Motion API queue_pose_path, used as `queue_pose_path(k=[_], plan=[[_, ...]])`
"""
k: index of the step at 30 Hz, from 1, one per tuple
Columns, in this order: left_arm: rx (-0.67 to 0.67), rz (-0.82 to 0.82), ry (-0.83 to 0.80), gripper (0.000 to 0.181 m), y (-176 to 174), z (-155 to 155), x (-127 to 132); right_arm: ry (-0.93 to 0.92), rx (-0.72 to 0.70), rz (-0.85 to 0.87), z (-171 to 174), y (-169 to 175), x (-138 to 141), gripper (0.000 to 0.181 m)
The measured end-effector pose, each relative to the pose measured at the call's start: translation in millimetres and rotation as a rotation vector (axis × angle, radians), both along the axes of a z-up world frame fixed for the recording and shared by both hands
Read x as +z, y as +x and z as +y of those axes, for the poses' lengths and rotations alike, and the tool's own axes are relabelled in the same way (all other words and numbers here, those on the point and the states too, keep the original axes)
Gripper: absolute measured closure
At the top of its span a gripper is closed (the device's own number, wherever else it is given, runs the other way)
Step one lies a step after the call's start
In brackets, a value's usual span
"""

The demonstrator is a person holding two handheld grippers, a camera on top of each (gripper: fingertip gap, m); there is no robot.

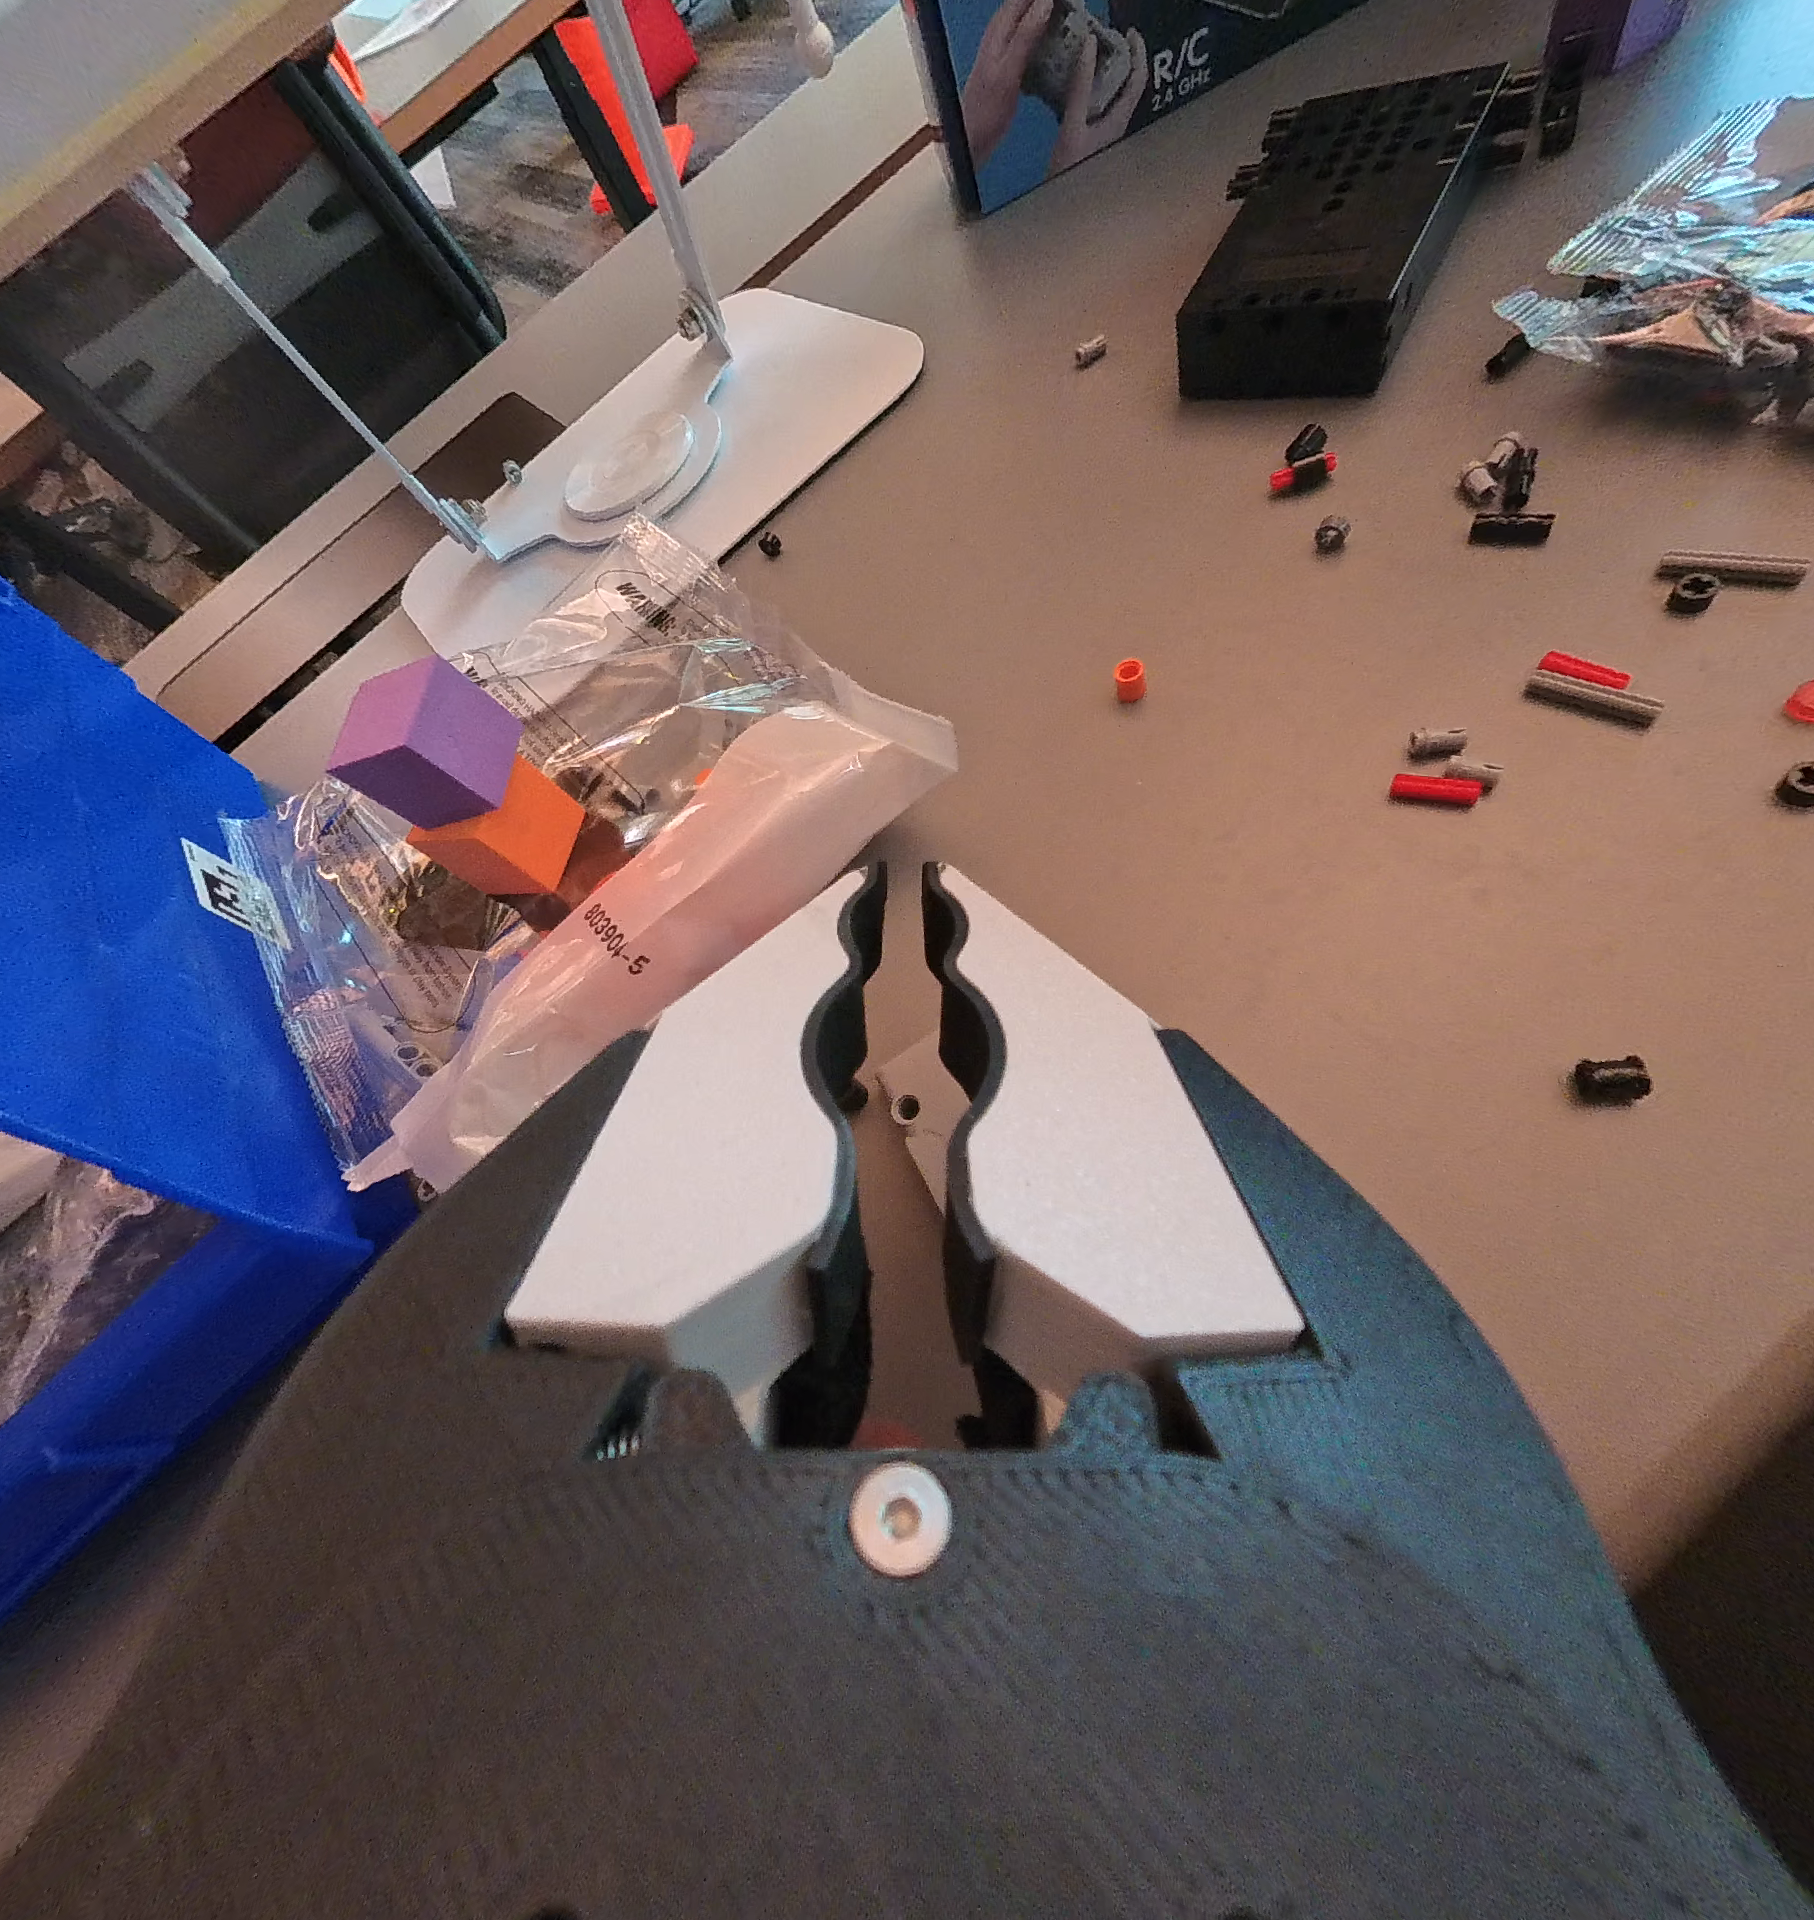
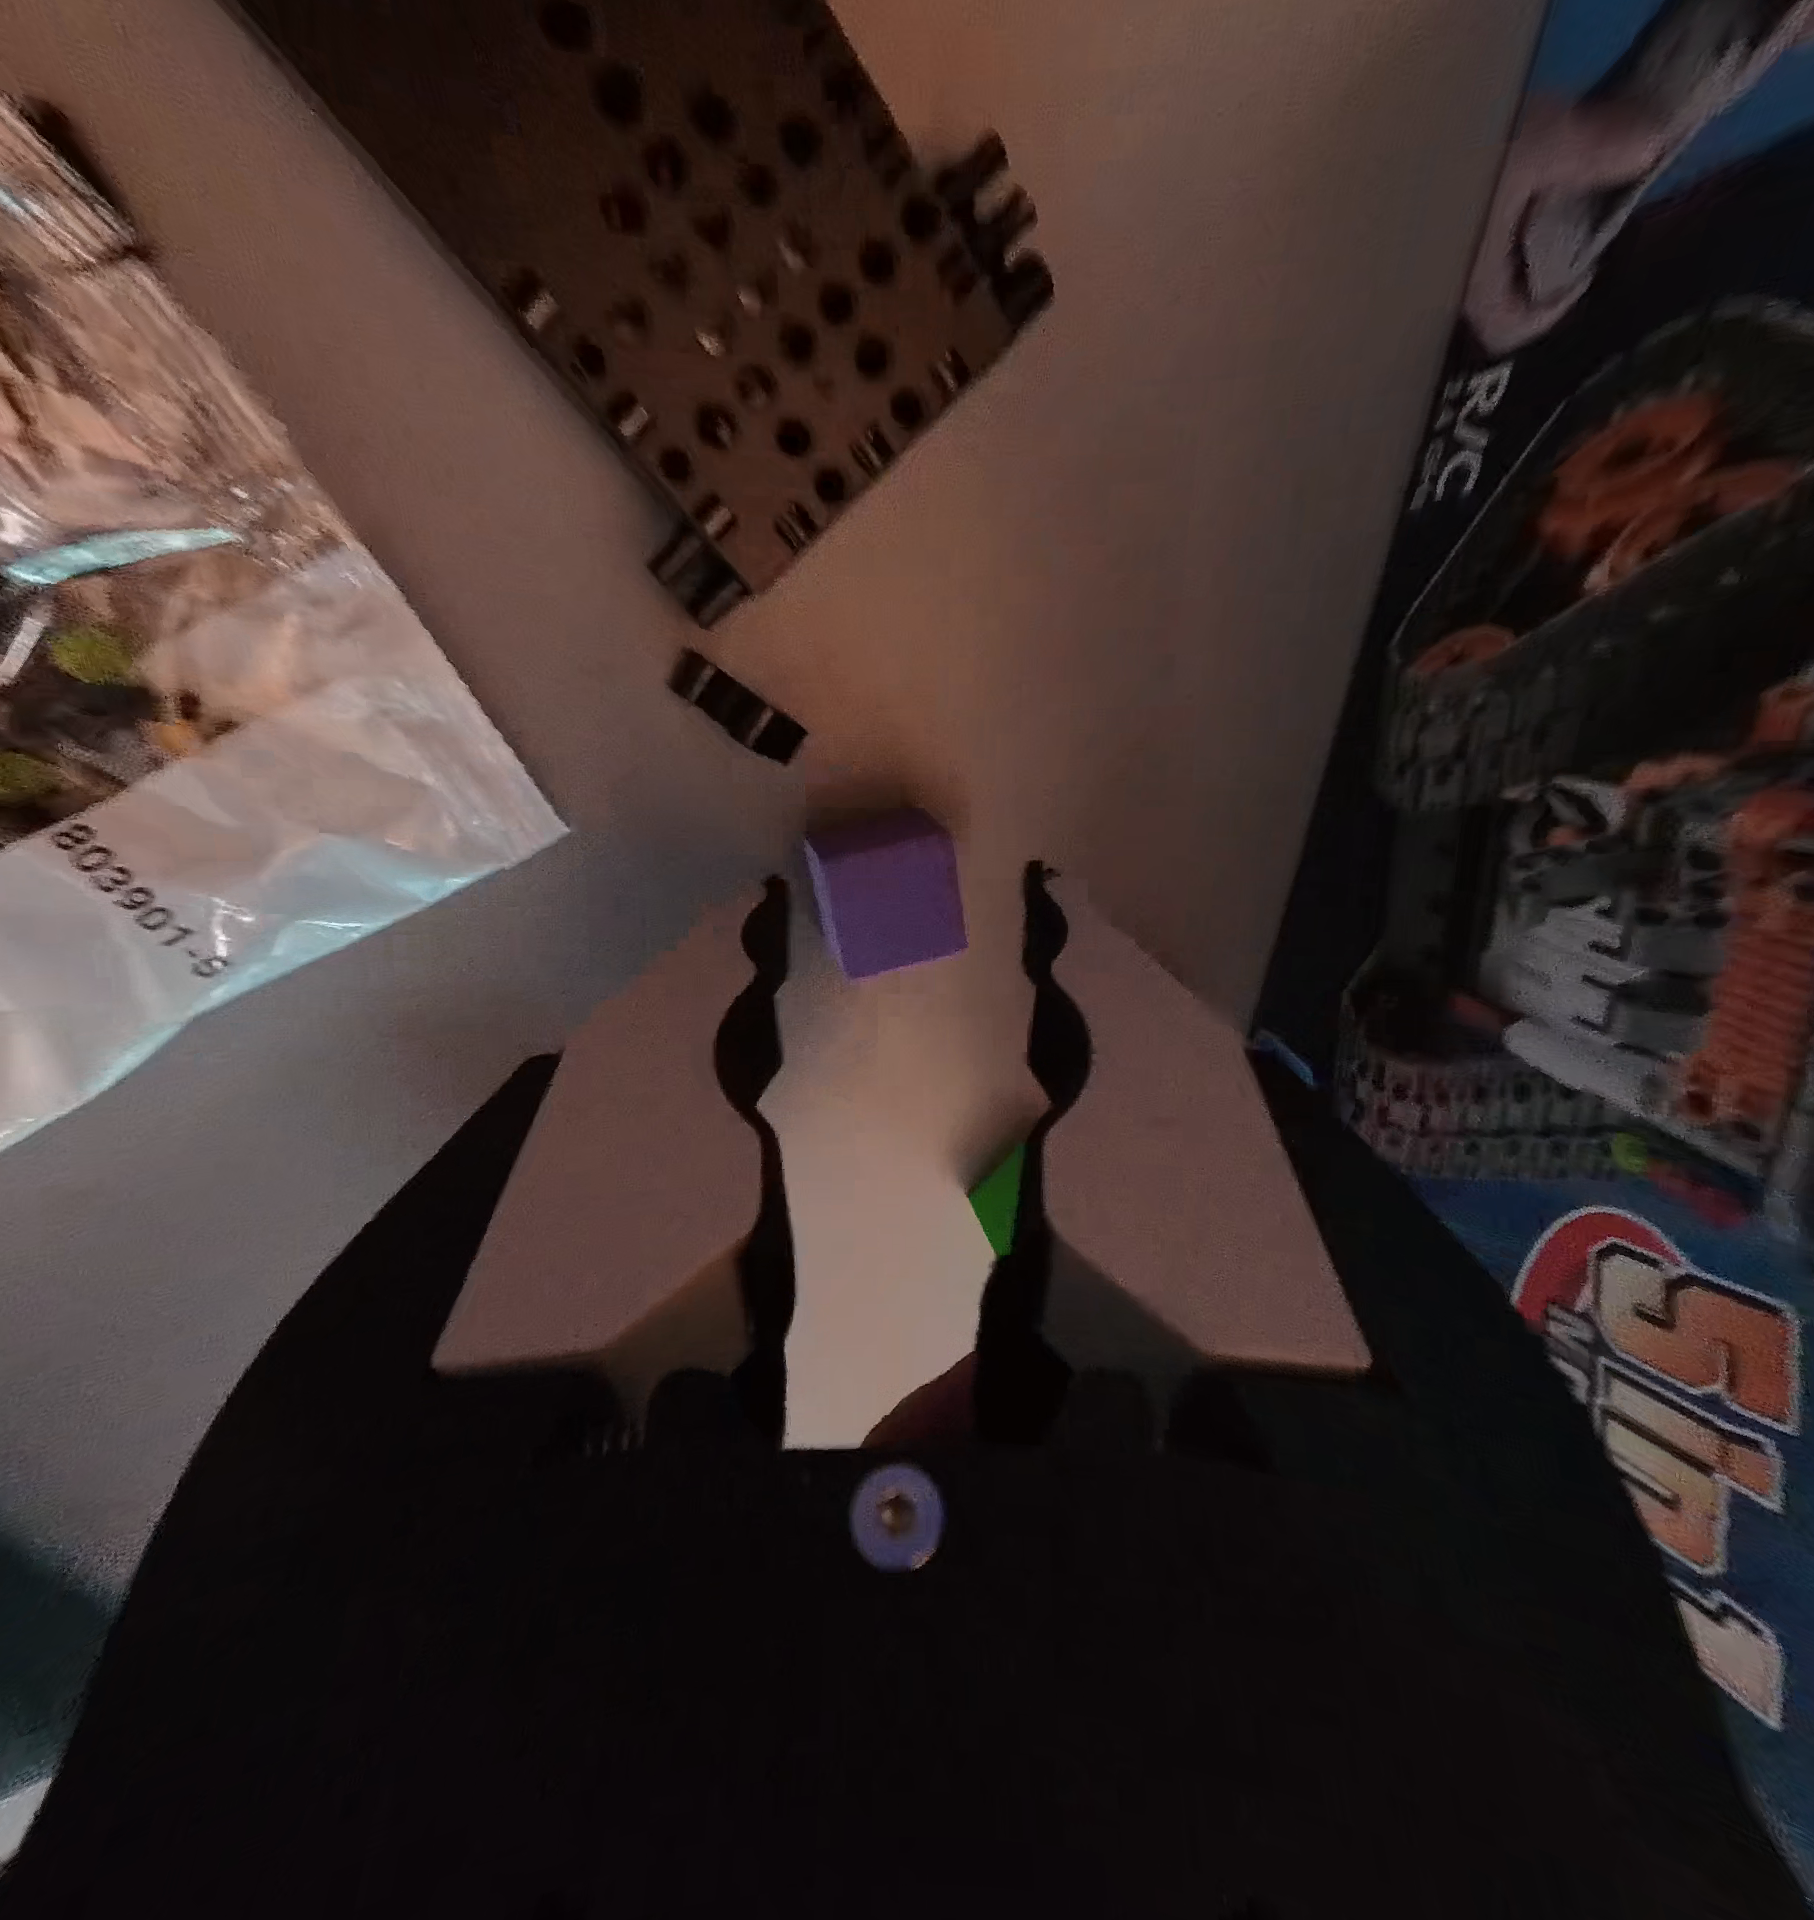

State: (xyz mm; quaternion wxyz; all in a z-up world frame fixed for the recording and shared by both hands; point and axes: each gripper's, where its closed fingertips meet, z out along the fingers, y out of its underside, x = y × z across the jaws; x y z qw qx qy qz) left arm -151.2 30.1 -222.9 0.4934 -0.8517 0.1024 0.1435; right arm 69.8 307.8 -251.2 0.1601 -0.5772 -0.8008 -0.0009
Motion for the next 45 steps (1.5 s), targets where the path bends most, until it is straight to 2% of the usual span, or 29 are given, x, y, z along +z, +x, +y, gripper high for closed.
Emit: queue_pose_path(k=[1,2,4,6,9,12,15,19,23,28,34,41,45], plan=[[0.001,-0.002,-0.001,0.175,0,0,0,-0.003,-0.010,-0.009,3,3,-4,0.150],[0.001,-0.004,-0.004,0.175,0,0,-1,-0.010,-0.016,-0.011,5,4,-7,0.155],[-0.002,-0.005,-0.007,0.176,0,1,-2,-0.015,-0.012,0.017,6,1,-2,0.156],[-0.009,-0.005,-0.010,0.176,2,2,-3,0.006,0.002,0.073,3,-12,17,0.156],[-0.017,-0.002,-0.017,0.176,3,3,-4,0.005,0.123,0.209,-34,-62,62,0.156],[-0.018,-0.003,-0.024,0.175,4,3,-6,0.001,0.301,0.318,-93,-129,107,0.156],[-0.031,0.002,-0.029,0.176,6,2,-7,-0.021,0.456,0.343,-152,-191,132,0.156],[-0.047,0.004,-0.030,0.177,9,2,-8,0.001,0.576,0.298,-202,-260,134,0.156],[-0.056,-0.005,-0.020,0.177,10,2,-6,-0.020,0.603,0.233,-226,-302,116,0.156],[-0.065,-0.013,-0.015,0.177,12,3,-5,-0.027,0.600,0.162,-232,-325,92,0.156],[-0.072,-0.016,-0.012,0.177,14,2,-5,-0.011,0.608,0.095,-234,-331,75,0.155],[-0.071,-0.018,-0.014,0.176,13,2,-5,-0.005,0.609,0.080,-238,-332,74,0.149],[-0.067,-0.019,-0.014,0.176,13,2,-5,0.013,0.599,0.108,-236,-332,82,0.139]])
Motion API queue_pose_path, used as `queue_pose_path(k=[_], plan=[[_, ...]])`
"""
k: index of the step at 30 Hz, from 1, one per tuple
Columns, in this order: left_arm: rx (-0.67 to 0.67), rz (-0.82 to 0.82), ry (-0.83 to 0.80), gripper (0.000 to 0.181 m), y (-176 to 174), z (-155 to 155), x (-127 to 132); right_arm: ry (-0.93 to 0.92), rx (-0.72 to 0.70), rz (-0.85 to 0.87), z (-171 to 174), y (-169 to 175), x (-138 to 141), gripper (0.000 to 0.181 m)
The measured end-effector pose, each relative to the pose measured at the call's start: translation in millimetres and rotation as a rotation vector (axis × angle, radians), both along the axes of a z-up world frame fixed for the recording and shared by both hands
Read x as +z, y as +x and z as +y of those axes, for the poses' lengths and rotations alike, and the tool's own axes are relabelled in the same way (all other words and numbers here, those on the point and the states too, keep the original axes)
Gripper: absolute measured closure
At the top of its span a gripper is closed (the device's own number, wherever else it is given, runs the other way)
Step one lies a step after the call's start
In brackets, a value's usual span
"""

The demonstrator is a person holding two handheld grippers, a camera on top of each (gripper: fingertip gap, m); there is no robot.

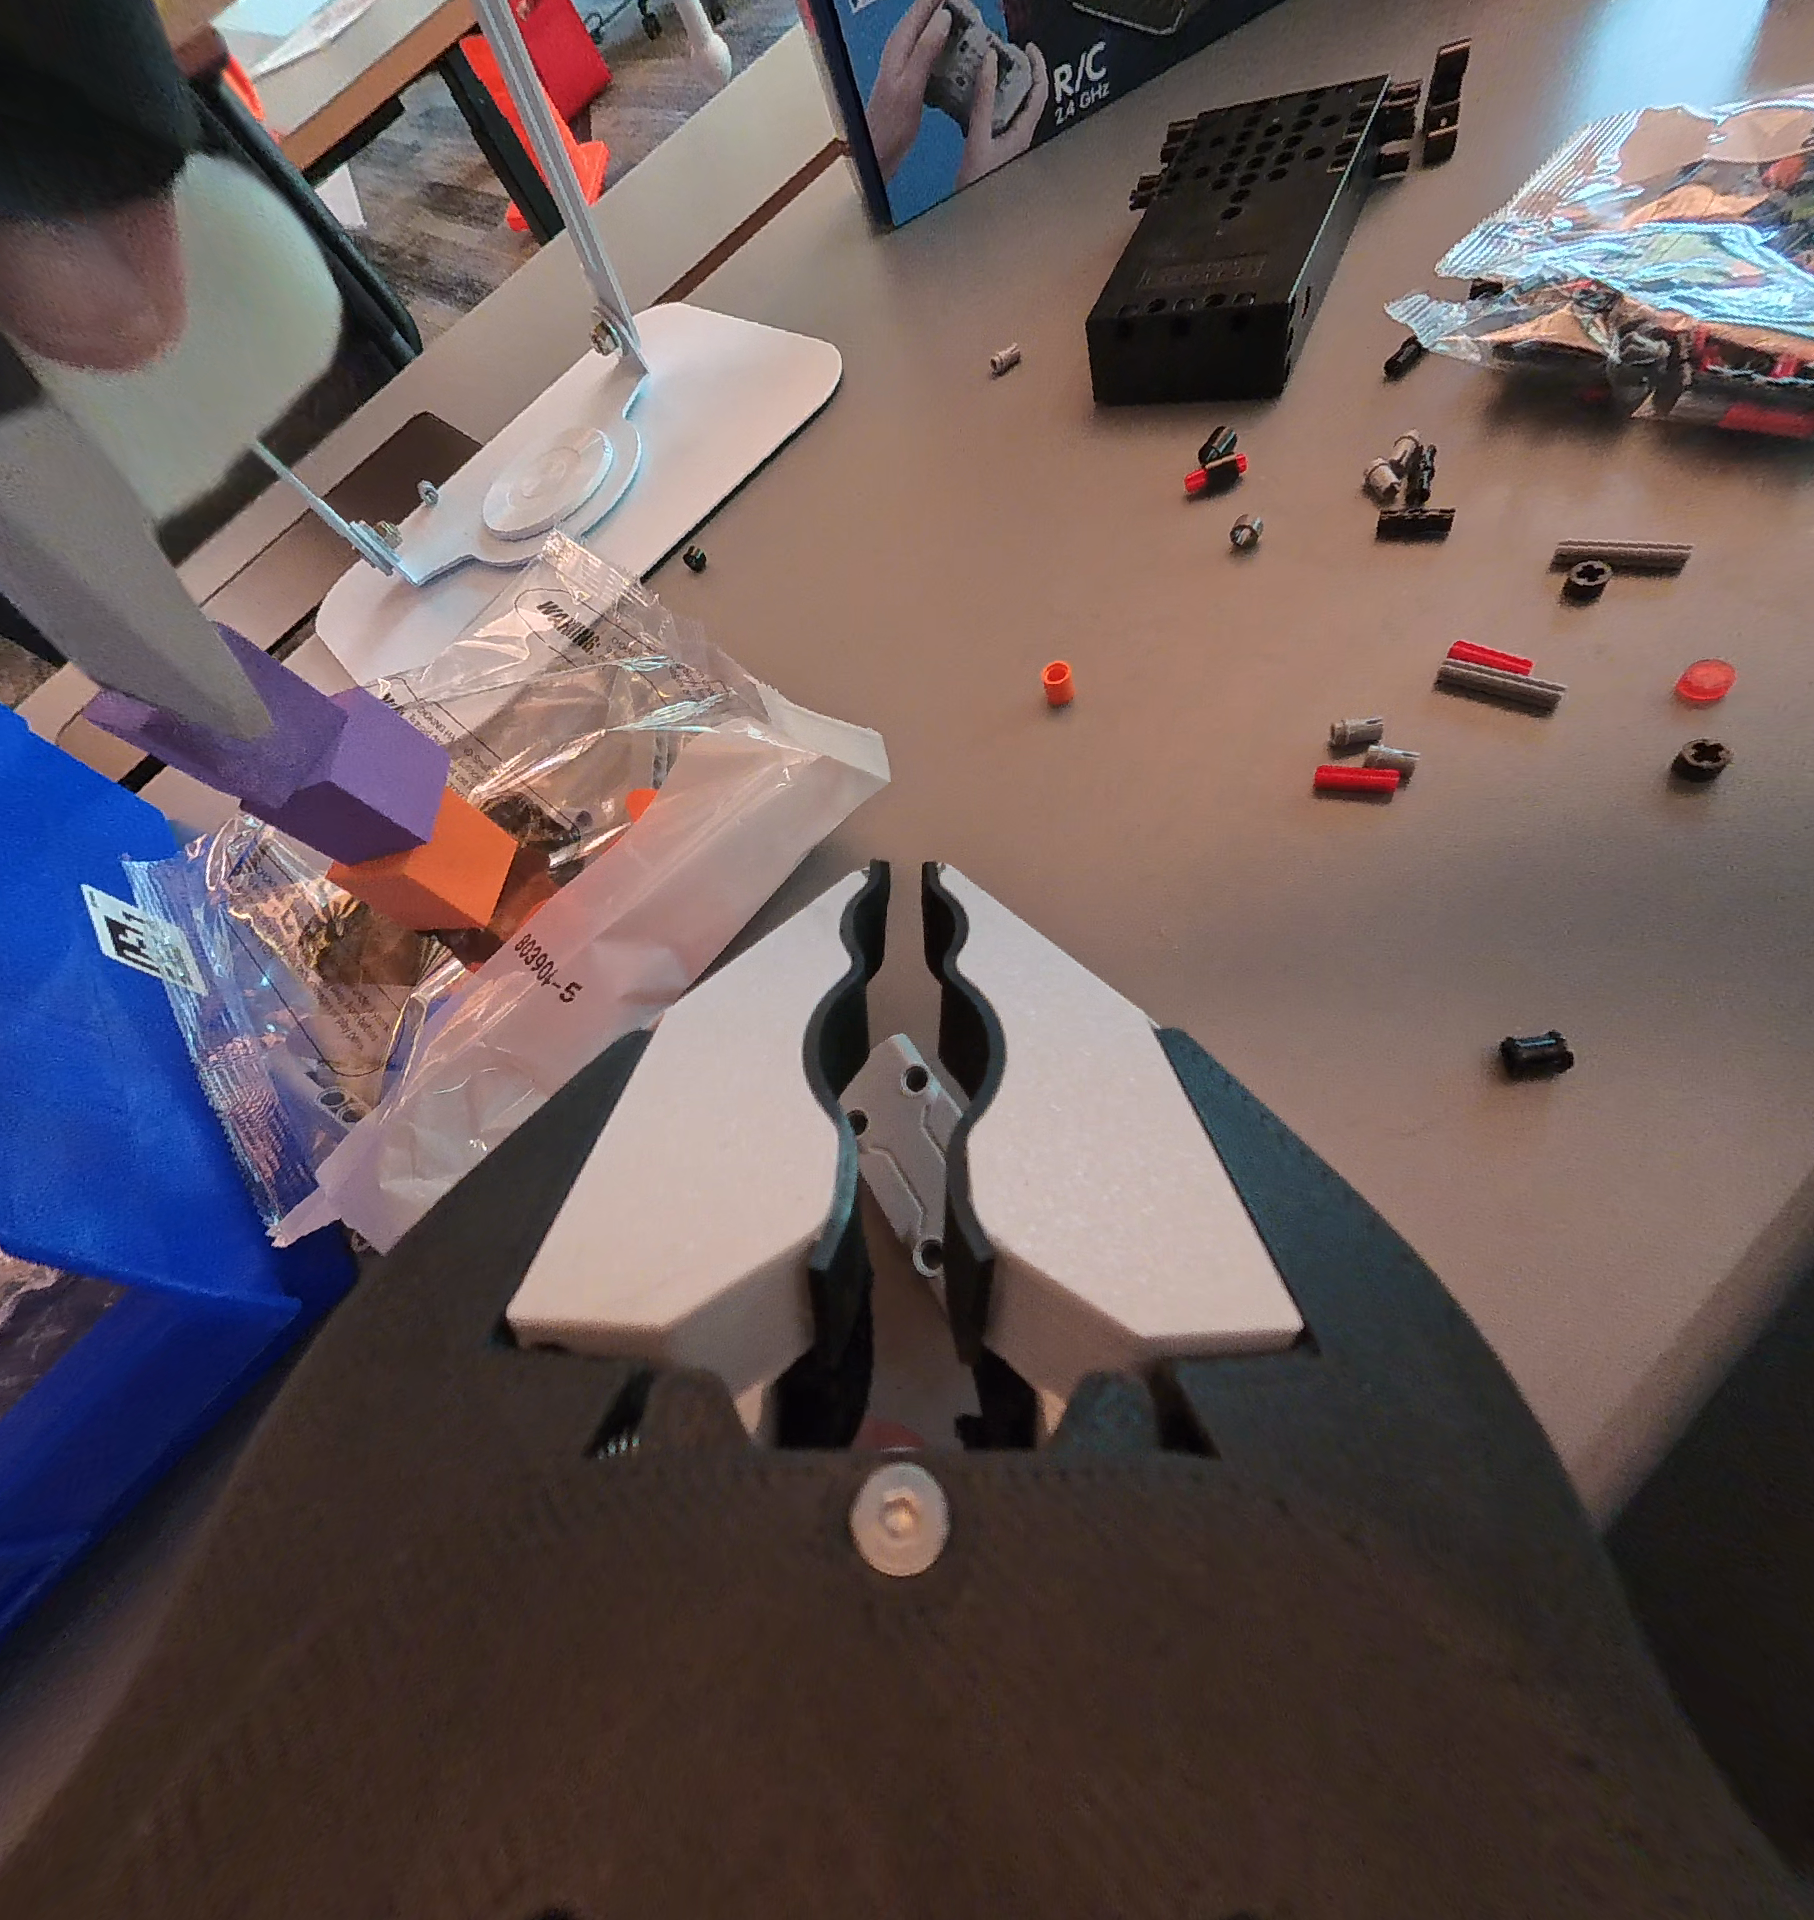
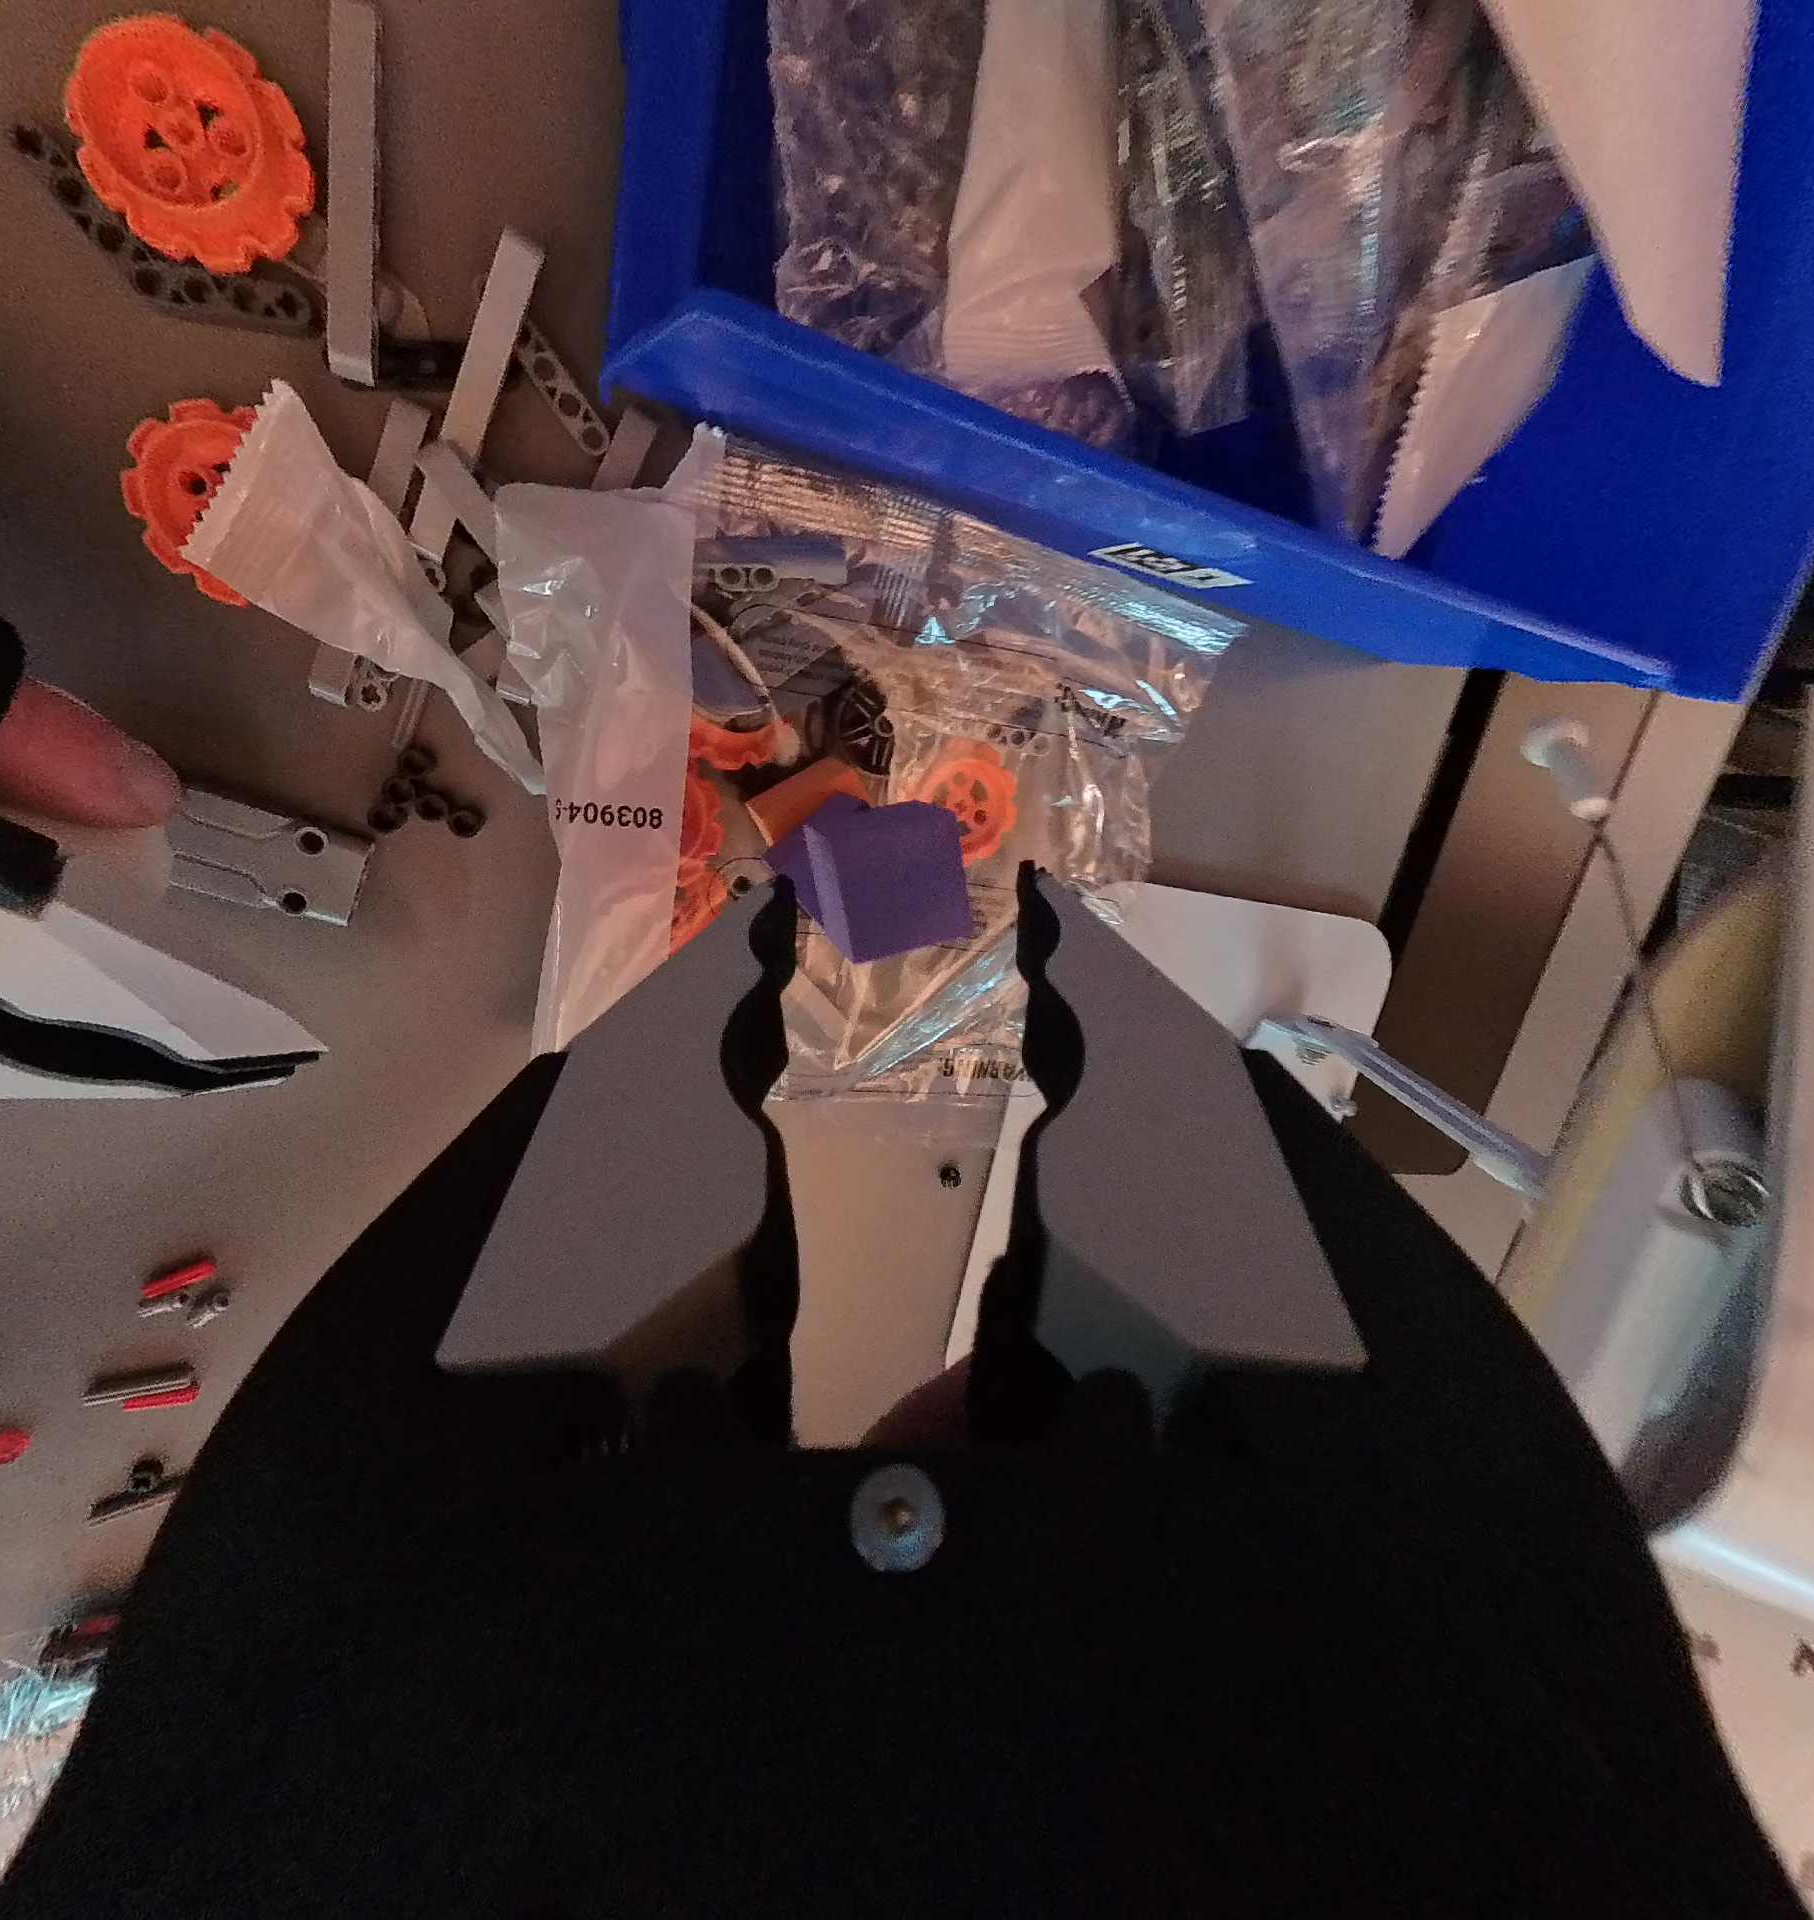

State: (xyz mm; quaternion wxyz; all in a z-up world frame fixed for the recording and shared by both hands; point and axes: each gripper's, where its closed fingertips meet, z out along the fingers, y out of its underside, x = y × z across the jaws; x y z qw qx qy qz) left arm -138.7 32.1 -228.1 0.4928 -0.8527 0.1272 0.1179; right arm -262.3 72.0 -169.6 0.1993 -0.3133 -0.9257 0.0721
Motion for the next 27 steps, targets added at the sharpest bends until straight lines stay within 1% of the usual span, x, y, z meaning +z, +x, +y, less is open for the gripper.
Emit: queue_pose_path(k=[3,5,6,8,11,13,15,17,18,21,23,25,26,27], plan=[[0.001,0.003,-0.001,0.176,0,0,0,-0.022,-0.012,0.099,3,5,26,0.136],[0.001,0.005,0.000,0.176,0,-1,0,-0.025,-0.016,0.166,9,23,47,0.136],[0.000,0.005,0.002,0.176,0,-1,1,-0.014,-0.022,0.181,16,39,55,0.135],[-0.002,0.003,0.009,0.176,0,-1,3,0.030,-0.062,0.194,42,79,63,0.134],[-0.005,0.000,0.016,0.175,2,-2,5,0.053,-0.194,0.168,94,151,63,0.134],[-0.009,-0.002,0.015,0.175,3,-2,6,0.063,-0.310,0.137,133,201,55,0.135],[-0.011,0.000,0.012,0.175,4,-2,5,0.063,-0.435,0.100,169,248,40,0.134],[-0.013,-0.003,0.013,0.175,4,-2,5,0.063,-0.552,0.036,199,295,18,0.127],[-0.013,-0.008,0.014,0.175,4,-2,5,0.048,-0.593,-0.014,207,319,4,0.125],[-0.009,-0.014,0.013,0.174,3,-2,5,-0.005,-0.627,-0.118,213,375,-31,0.123],[-0.008,-0.017,0.009,0.174,3,-2,4,-0.026,-0.628,-0.176,211,402,-51,0.123],[-0.018,-0.026,0.009,0.174,5,-1,3,-0.045,-0.635,-0.195,211,416,-66,0.122],[-0.029,-0.030,0.011,0.174,7,-1,4,-0.049,-0.632,-0.177,212,417,-71,0.123],[-0.038,-0.031,0.012,0.174,9,-1,4,-0.062,-0.628,-0.154,212,415,-75,0.128]])
